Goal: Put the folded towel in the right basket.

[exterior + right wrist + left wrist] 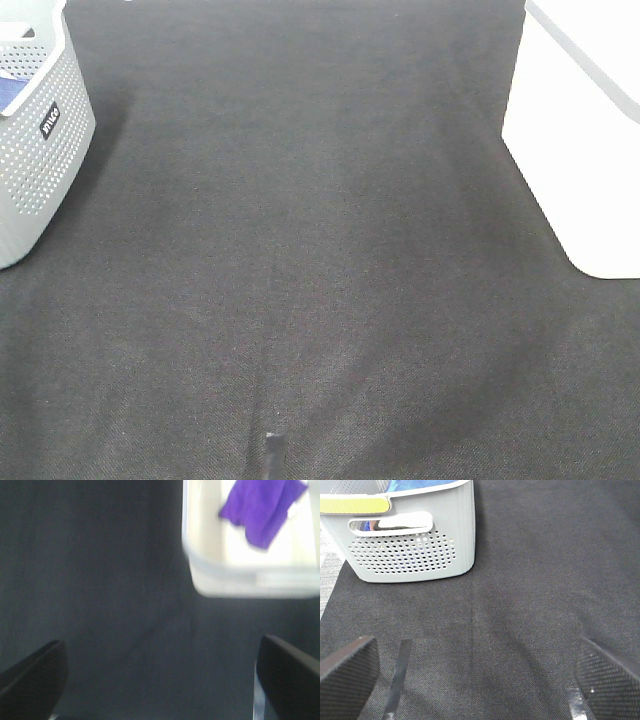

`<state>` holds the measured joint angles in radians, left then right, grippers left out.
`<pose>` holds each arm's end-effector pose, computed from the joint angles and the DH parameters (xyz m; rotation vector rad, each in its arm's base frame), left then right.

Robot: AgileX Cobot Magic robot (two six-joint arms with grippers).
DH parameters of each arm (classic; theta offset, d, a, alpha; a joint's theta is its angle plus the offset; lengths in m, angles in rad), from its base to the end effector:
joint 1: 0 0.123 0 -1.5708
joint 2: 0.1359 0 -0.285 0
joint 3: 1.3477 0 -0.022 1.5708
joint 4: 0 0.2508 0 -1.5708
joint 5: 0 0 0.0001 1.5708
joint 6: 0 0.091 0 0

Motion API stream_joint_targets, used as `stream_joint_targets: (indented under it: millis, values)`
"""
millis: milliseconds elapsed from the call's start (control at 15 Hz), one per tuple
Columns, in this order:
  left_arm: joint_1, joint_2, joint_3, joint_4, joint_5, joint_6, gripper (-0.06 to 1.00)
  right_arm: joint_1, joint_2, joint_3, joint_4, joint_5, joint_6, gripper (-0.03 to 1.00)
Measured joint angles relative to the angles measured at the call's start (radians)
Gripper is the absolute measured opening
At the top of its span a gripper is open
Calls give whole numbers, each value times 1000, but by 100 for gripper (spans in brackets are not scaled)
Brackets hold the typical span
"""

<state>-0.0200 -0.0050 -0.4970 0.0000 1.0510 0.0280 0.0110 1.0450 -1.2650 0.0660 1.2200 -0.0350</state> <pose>-0.0049 0.0001 0.2772 0.0488 2.0320 0.0050 0.1795 0.0076 0.4115 -0.0552 2.4814 0.0764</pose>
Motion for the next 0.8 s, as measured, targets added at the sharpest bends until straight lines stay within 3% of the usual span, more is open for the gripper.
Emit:
stream_joint_targets:
  millis: [333, 800]
  values:
    - [0, 0, 0, 0, 0, 0, 99, 0, -679, 424, -46, -2, 0, 97]
    - [0, 0, 0, 0, 0, 0, 99, 0, -969, 652, -66, -16, 17, 97]
